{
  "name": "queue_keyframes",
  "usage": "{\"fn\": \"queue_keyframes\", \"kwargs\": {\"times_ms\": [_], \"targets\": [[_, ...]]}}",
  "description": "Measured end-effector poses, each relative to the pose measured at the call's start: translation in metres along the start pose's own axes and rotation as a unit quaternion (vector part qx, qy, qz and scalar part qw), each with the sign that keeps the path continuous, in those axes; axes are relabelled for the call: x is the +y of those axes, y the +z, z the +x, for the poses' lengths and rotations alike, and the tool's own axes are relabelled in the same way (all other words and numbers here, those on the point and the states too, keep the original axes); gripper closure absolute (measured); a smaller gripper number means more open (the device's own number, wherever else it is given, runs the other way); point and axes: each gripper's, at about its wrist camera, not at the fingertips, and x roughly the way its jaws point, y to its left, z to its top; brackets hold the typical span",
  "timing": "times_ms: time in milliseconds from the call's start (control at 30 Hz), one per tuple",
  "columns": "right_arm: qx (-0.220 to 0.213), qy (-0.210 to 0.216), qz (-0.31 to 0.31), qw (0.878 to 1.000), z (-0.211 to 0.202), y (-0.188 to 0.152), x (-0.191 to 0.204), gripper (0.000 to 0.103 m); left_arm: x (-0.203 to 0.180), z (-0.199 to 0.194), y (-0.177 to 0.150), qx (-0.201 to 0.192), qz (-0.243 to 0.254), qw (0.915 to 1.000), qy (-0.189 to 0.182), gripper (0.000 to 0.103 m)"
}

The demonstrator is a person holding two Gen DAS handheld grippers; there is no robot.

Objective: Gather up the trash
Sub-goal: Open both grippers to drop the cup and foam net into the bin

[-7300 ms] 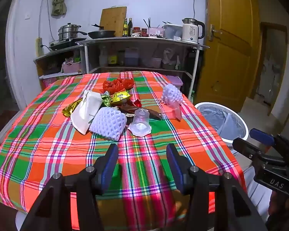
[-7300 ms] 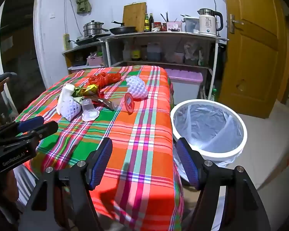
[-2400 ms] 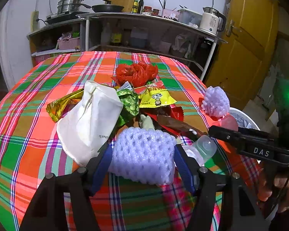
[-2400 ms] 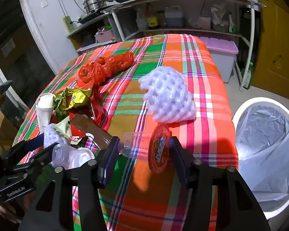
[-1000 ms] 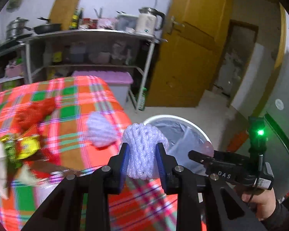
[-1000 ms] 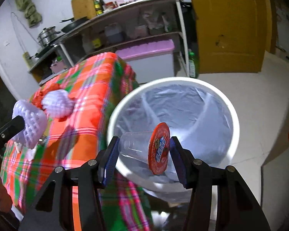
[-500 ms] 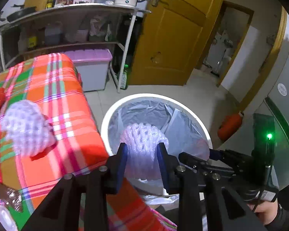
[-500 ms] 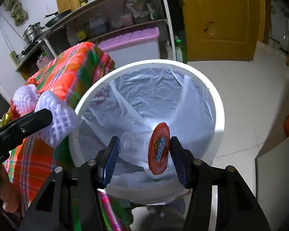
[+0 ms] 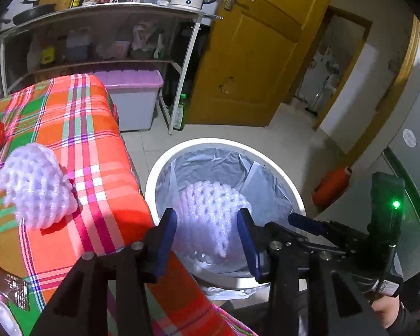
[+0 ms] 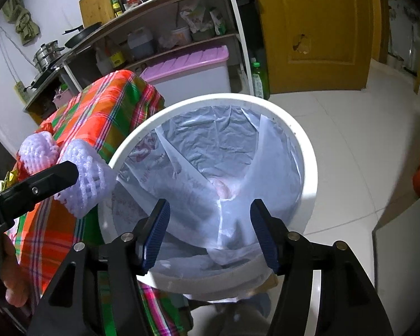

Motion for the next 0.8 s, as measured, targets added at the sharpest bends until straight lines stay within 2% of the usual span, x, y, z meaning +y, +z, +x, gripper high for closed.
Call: {"fn": "queue_keyframes", "kwargs": {"times_ms": [100,367,467,633,800], "targets": [[-0.008,0.002,0.000,1.000,-0.008,-0.001,0.001,0.042,0.000,-0.002,0.000,-0.002,0.000,1.0000,0.002,0.054],[-0.024,0.000,-0.002,1.000,-0.029,-0.004,0.002,0.042,-0.003,-0.017,-0.003,-0.015,0.000,0.9999,0.003,0.051],[-0.031,0.001,-0.005,1.000,-0.038,-0.006,0.005,0.042,-0.003,-0.023,-0.003,-0.021,-0.002,0.9998,0.001,0.043],[-0.037,0.001,-0.008,0.999,-0.049,-0.008,0.006,0.042,-0.003,-0.034,-0.005,-0.032,-0.003,0.9995,0.002,0.043],[-0.049,0.004,-0.024,0.999,-0.066,-0.011,0.017,0.042,-0.006,-0.060,-0.010,-0.060,0.002,0.9982,0.007,0.043]]}}
